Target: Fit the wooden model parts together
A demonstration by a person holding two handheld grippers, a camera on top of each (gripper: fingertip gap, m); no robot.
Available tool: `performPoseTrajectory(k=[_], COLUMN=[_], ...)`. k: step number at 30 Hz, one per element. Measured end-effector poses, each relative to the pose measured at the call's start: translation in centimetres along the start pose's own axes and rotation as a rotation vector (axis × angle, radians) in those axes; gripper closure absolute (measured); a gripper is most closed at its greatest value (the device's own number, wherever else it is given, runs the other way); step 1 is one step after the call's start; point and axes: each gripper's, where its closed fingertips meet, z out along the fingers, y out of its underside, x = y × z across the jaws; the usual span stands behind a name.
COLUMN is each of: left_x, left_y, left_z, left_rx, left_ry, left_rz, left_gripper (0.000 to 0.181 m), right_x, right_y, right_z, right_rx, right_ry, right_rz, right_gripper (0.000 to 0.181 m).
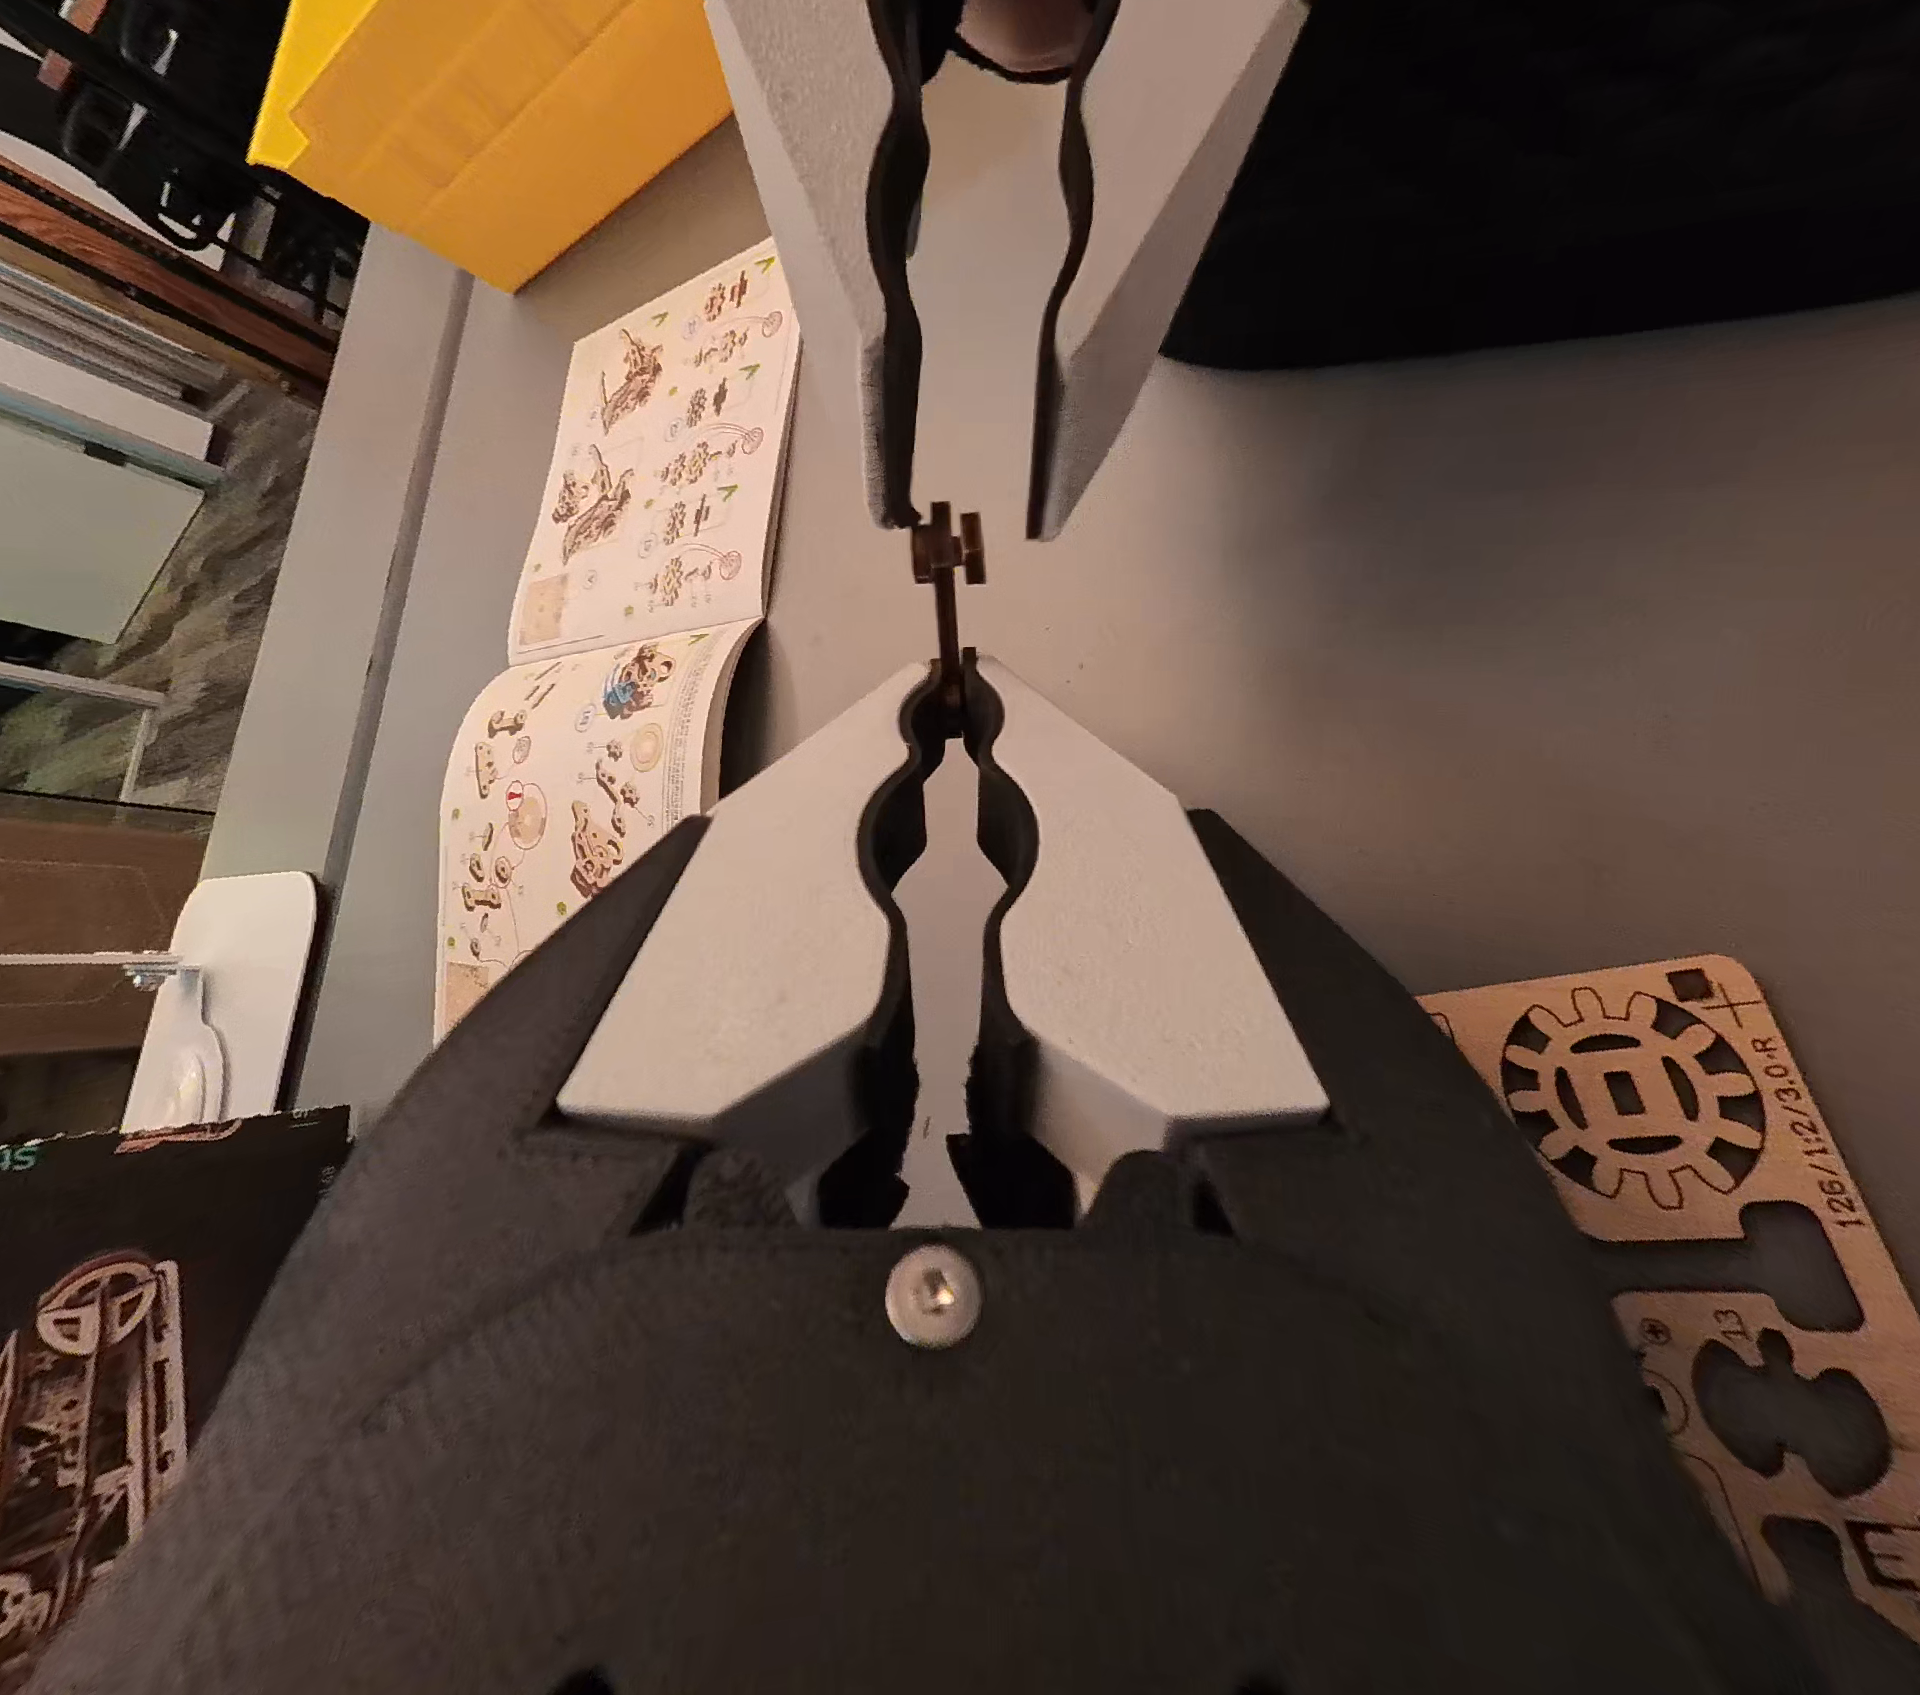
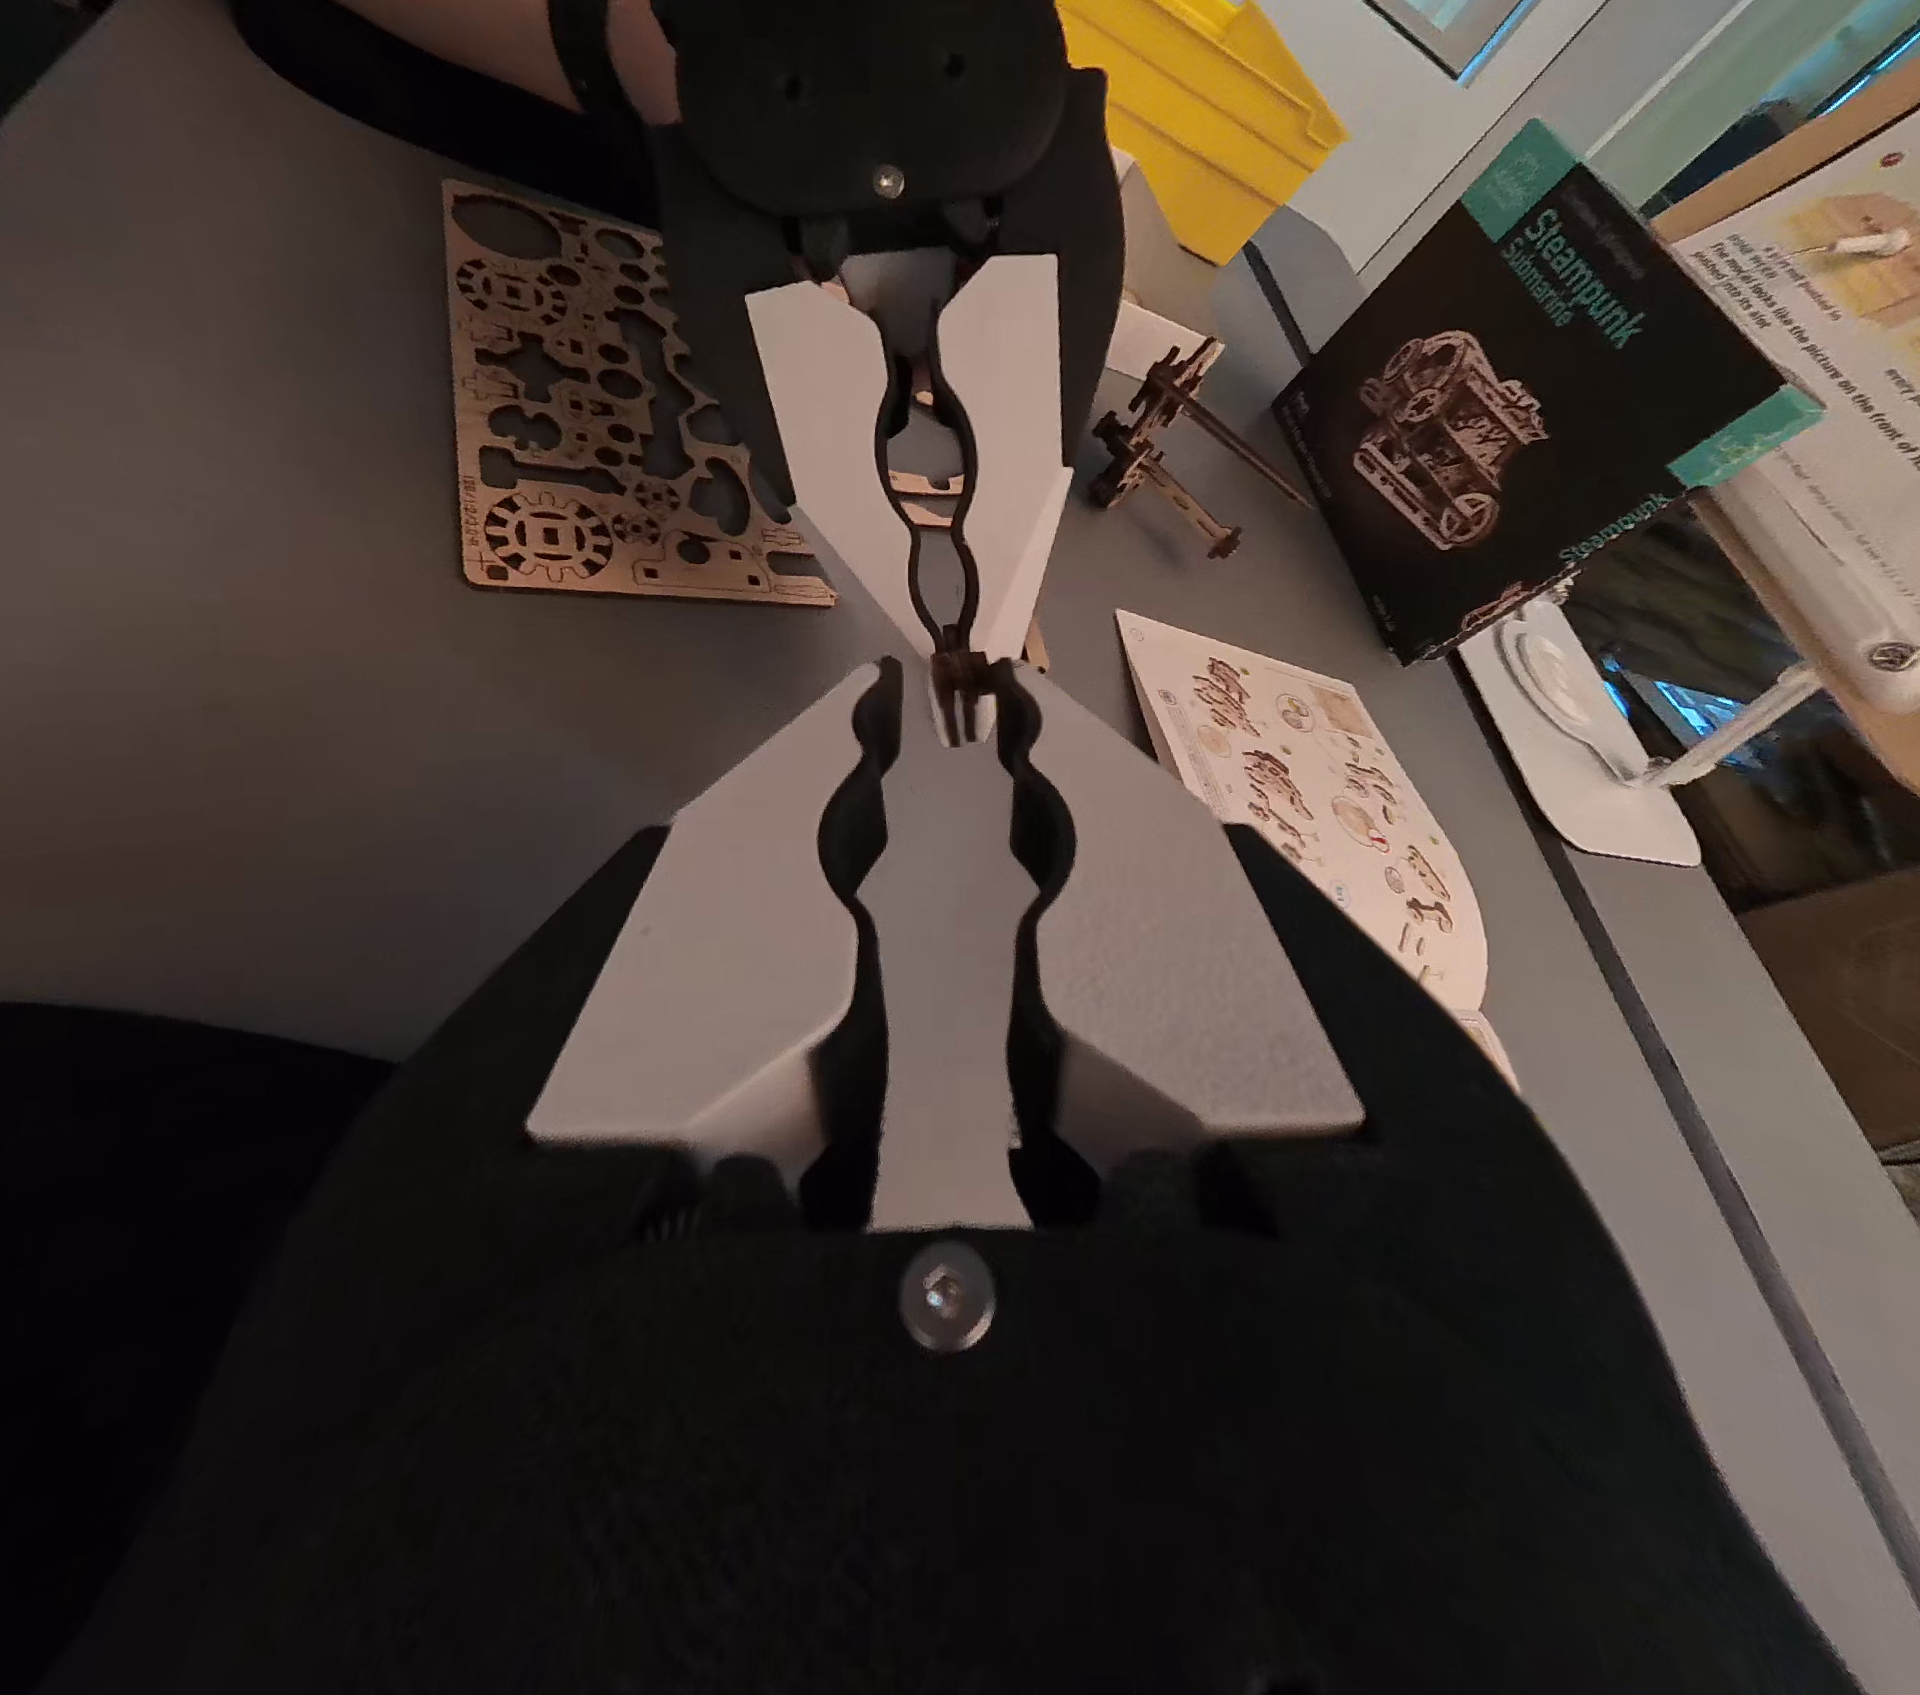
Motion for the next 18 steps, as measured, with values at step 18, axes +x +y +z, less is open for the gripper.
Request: performPoseTrajectory(k=[18], left_x=[2.1], left_y=[-0.8], left_z=[0.4], left_rx=[0.011], left_ry=[0.089], left_rz=[0.006], left_gripper=[0.181], right_x=[-1.9], right_y=[0.5], right_z=[0.9], right_rx=[-0.090], right_ry=[-0.059], right_rz=[-0.095], right_gripper=[0.172])
